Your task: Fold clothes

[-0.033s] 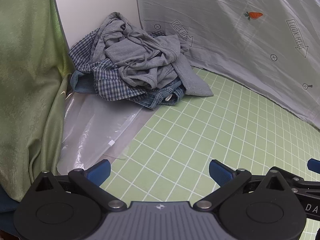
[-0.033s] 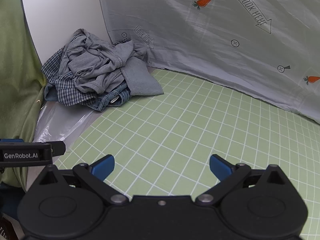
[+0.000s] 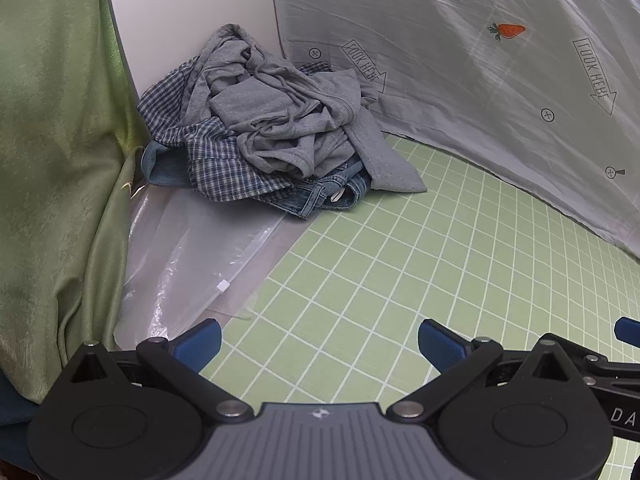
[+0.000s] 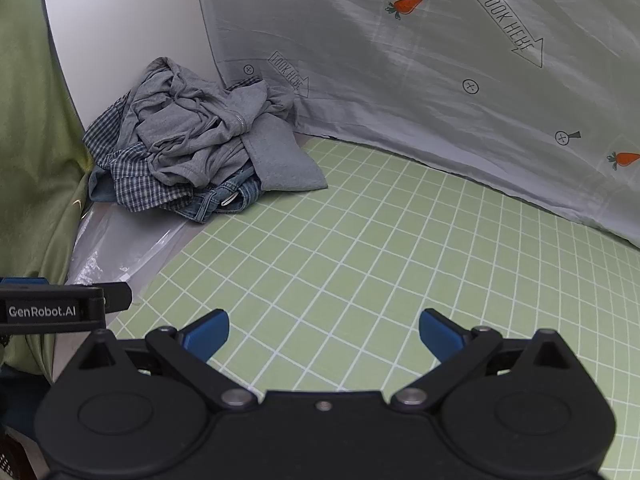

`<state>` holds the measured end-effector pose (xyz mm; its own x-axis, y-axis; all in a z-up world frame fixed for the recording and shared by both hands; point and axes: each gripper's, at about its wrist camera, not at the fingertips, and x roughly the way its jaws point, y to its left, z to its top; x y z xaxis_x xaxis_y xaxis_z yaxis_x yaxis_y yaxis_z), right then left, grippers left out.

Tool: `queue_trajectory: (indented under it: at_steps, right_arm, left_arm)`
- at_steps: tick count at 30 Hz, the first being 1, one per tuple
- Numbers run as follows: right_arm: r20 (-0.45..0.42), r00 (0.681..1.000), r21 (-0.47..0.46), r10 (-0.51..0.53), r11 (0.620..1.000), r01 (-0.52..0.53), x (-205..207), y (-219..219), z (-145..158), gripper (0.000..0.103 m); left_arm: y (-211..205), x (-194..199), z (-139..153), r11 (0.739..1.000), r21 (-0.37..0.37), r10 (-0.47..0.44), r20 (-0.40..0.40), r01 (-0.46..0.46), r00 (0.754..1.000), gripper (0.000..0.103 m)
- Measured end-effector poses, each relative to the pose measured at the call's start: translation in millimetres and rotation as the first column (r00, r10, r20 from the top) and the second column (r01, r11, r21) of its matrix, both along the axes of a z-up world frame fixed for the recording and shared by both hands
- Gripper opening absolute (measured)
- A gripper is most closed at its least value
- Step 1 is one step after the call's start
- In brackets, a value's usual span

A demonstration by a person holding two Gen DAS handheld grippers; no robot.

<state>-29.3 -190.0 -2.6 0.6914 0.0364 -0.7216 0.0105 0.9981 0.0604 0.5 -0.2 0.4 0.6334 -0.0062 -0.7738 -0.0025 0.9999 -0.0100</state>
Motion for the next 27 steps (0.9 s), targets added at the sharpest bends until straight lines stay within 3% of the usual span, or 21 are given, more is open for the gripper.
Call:
queue_trajectory:
  at_steps: [27]
  right_arm:
    - [-0.004, 1.000, 0.010, -0.012, 1.000, 0.012, 3.3, -5.0, -2.8, 0.102]
  left_arm:
    - [1.3, 2.3, -2.1, 1.000, 0.004, -0.006, -0.008, 0.006, 1.000, 0.103]
